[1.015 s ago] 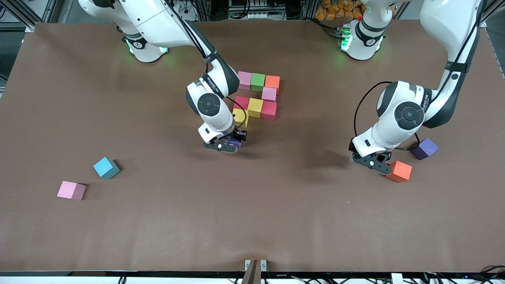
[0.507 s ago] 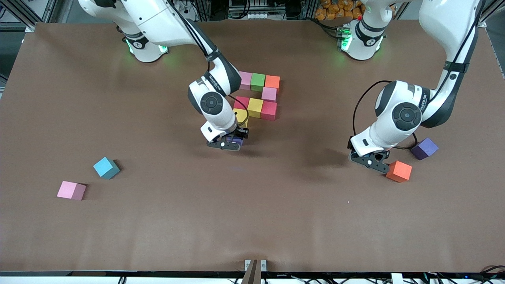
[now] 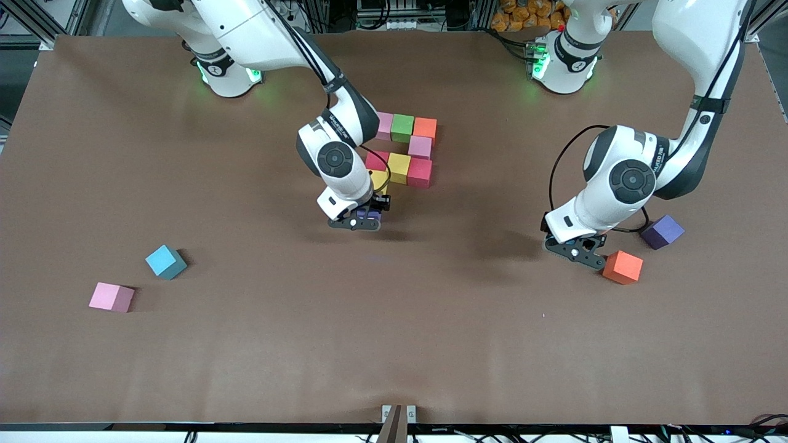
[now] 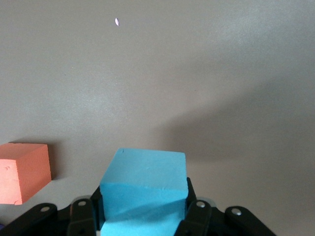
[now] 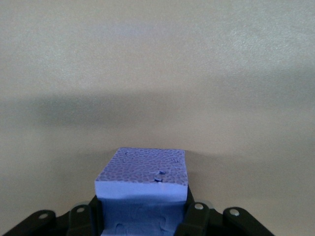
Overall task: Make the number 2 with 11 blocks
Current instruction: 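Lower and release the purple cube below the yellow cube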
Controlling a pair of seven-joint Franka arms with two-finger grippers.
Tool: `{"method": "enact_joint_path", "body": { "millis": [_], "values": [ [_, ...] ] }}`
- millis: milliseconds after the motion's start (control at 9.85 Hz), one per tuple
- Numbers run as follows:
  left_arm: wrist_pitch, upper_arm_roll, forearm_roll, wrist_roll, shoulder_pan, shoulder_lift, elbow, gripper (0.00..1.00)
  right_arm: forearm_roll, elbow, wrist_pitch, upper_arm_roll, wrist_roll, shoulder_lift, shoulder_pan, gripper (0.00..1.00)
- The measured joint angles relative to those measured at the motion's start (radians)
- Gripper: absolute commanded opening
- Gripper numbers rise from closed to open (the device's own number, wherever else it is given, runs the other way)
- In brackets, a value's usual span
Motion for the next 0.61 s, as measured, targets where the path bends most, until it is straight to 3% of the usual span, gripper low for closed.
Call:
{"method": "enact_joint_path", "body": {
  "millis": [507, 609],
  "values": [
    [-0.017, -0.003, -0.053, -0.001, 0.0, -0.001, 0.023, 0.0, 0.0, 0.0, -0.004, 0.001, -0.014, 0.0, 0.0, 0.2],
    [-0.031, -0.003, -0.054, -0.001, 0.0, -0.001, 0.034, 0.0, 0.0, 0.0, -0.004, 0.002, -0.014, 0.0, 0.0, 0.39]
  ]
}}
